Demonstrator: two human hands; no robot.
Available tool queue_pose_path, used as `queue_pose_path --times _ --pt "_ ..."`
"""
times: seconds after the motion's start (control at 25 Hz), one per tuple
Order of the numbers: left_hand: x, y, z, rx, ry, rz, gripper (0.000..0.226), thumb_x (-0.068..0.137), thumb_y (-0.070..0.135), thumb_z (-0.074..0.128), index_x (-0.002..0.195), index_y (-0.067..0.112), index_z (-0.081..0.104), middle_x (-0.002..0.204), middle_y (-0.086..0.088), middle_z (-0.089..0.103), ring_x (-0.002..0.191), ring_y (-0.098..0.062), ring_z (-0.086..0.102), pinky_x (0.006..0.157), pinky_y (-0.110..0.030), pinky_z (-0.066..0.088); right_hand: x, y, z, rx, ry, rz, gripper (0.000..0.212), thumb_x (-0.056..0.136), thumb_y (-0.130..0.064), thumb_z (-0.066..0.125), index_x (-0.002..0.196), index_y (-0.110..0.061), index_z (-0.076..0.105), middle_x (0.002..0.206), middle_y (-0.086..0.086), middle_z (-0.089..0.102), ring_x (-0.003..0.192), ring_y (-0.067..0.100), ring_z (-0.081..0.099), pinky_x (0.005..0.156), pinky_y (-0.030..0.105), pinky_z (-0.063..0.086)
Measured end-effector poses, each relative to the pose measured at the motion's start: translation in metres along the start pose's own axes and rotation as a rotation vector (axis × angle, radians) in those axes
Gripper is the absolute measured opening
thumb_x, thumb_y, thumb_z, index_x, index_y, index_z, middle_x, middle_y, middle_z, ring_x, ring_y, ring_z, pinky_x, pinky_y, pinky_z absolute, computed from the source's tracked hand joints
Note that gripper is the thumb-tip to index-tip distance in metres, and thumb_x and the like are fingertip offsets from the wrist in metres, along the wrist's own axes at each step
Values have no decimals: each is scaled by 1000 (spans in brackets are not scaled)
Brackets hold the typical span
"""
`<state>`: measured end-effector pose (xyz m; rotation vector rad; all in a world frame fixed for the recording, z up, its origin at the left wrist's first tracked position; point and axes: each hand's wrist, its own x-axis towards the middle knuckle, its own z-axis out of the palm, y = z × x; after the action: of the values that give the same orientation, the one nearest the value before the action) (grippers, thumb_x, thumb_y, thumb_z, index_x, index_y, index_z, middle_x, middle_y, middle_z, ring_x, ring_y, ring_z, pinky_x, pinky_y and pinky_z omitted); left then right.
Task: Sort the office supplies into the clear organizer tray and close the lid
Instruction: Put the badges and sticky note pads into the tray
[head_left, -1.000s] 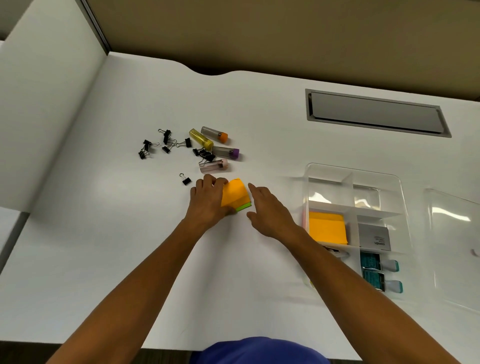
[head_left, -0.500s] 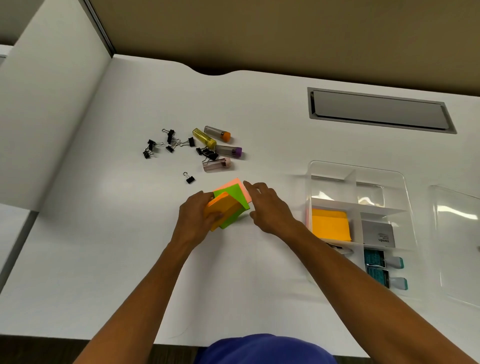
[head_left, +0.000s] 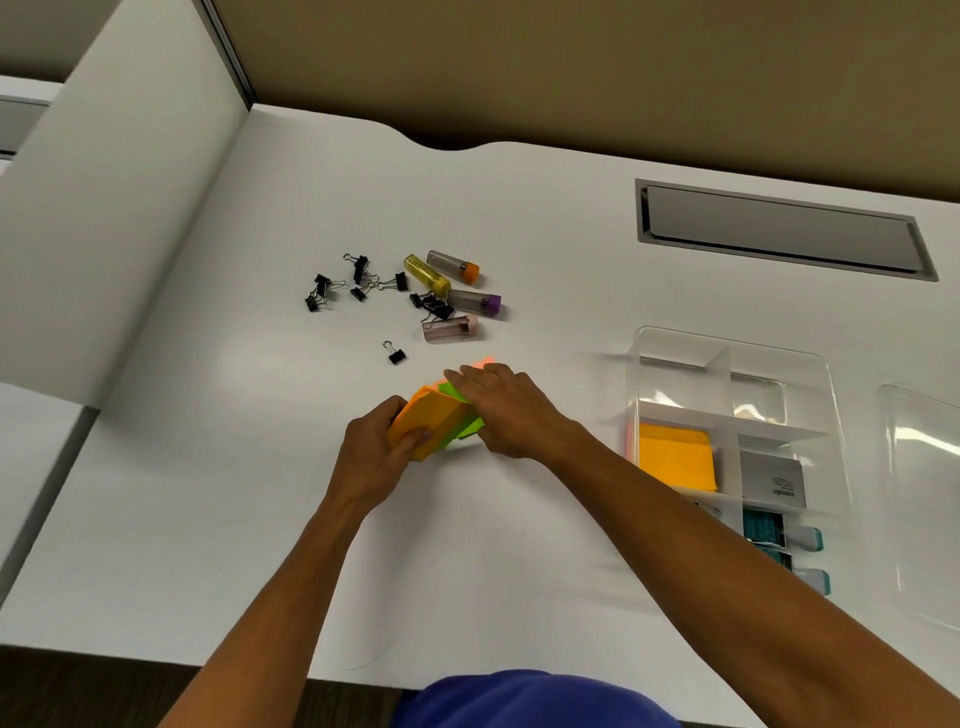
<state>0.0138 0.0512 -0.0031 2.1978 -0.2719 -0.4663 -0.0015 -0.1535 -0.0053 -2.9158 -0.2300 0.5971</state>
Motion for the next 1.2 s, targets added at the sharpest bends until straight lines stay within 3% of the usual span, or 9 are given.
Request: queue_pose_path --times 0.12,0.32,0.6,0.72,0.84,1.0,1.2 --pt "-3 -1 -2 19 -12 5 16 86 25 69 81 24 54 69 7 57 61 -7 52 53 -21 37 4 -1 -1 -34 26 17 90 82 -19 72 153 -23 18 149 9 35 131 34 37 100 47 41" --pt "-14 -7 -8 -16 16 -4 12 86 25 69 84 21 57 72 3 61 66 -15 58 56 -29 45 0 3 -4 -31 25 88 89 77 -36 77 149 -18 28 136 14 39 121 32 43 93 43 44" --pt "-41 -2 -9 -82 102 -4 26 79 37 60 89 13 62 76 -9 64 71 -29 59 62 -44 49 -25 1 -4 -29 163 104 58 80 -37 74 127 -15 50 120 13 49 106 29 49 78 37 46" --pt "-52 6 -8 -144 109 -29 7 84 26 69 87 22 64 77 -4 66 74 -24 61 65 -38 49 -34 4 -7 -12 220 108 30 91 -32 57 117 -17 61 113 8 60 105 27 51 78 35 41" --pt "-62 11 -7 -160 139 -29 16 84 22 71 86 35 60 81 3 67 77 -17 62 66 -32 48 -48 8 -12 131 197 144 25 94 -32 55 115 -21 62 110 5 66 103 27 58 80 38 44" --pt "-70 17 -1 -143 179 -53 17 85 23 71 96 19 58 84 1 63 76 -15 59 62 -27 46 -67 15 -13 215 247 167 26 98 -30 49 122 -24 59 117 4 66 105 28 59 78 37 44" --pt "-73 36 9 -144 183 -26 21 85 26 71 98 16 58 86 1 63 77 -16 59 62 -26 45 -85 30 -19 359 326 207 28 97 -18 44 115 -25 64 116 2 67 103 27 59 81 41 50"
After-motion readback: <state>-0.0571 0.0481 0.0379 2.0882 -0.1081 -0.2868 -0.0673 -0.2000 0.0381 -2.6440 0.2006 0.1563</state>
